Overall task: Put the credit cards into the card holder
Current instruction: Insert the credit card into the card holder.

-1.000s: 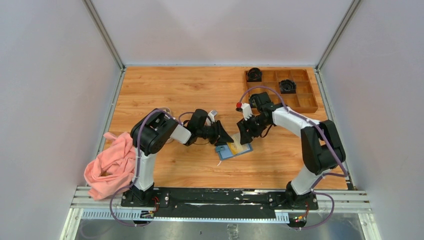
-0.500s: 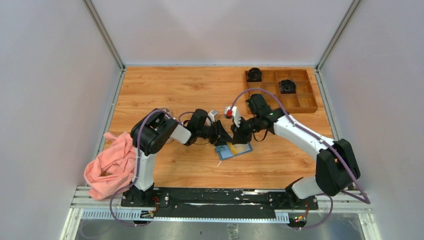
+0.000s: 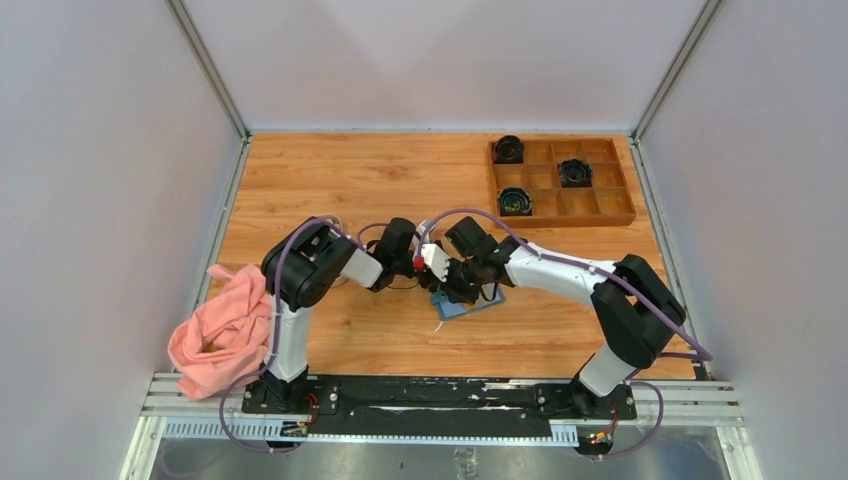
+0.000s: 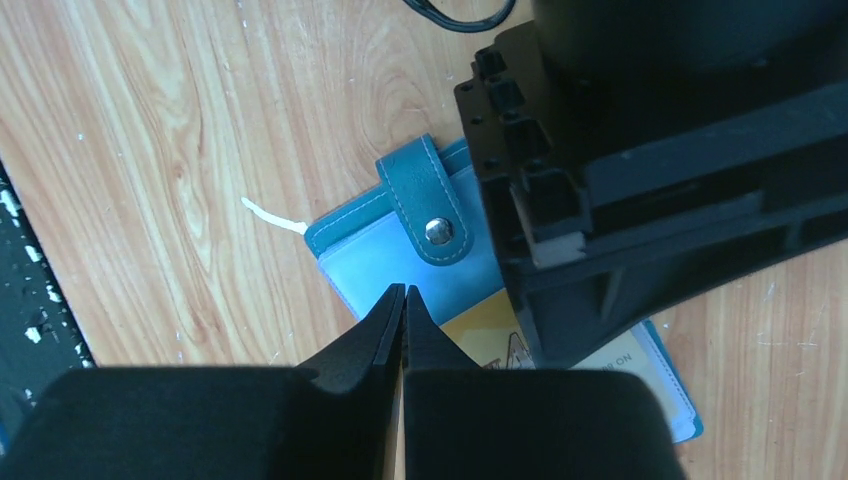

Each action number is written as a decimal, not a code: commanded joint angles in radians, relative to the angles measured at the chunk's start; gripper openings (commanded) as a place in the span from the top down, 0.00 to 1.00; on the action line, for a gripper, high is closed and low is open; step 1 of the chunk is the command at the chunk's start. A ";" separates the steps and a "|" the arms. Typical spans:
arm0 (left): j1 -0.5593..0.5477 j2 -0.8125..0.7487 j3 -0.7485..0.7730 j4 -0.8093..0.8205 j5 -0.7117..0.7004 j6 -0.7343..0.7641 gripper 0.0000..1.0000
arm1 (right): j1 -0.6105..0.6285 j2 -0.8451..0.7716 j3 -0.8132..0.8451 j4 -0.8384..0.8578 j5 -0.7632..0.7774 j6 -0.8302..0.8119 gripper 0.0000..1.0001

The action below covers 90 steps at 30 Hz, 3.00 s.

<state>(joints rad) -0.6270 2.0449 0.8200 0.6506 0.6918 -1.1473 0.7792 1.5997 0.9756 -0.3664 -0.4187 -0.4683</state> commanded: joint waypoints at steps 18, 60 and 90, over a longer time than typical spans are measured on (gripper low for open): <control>-0.010 0.078 -0.014 -0.123 -0.058 0.063 0.63 | 0.118 0.037 -0.073 0.111 0.298 -0.020 1.00; -0.002 0.086 -0.017 -0.123 -0.058 0.074 0.59 | 0.053 -0.042 -0.025 -0.058 0.448 -0.129 1.00; 0.024 -0.334 -0.184 -0.198 -0.101 0.171 0.50 | -0.390 -0.388 0.011 -0.355 -0.506 -0.295 0.81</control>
<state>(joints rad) -0.6106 1.7817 0.6773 0.4911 0.6128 -1.0340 0.4107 1.2255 0.9852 -0.6788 -0.8642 -0.7341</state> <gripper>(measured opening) 0.492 0.190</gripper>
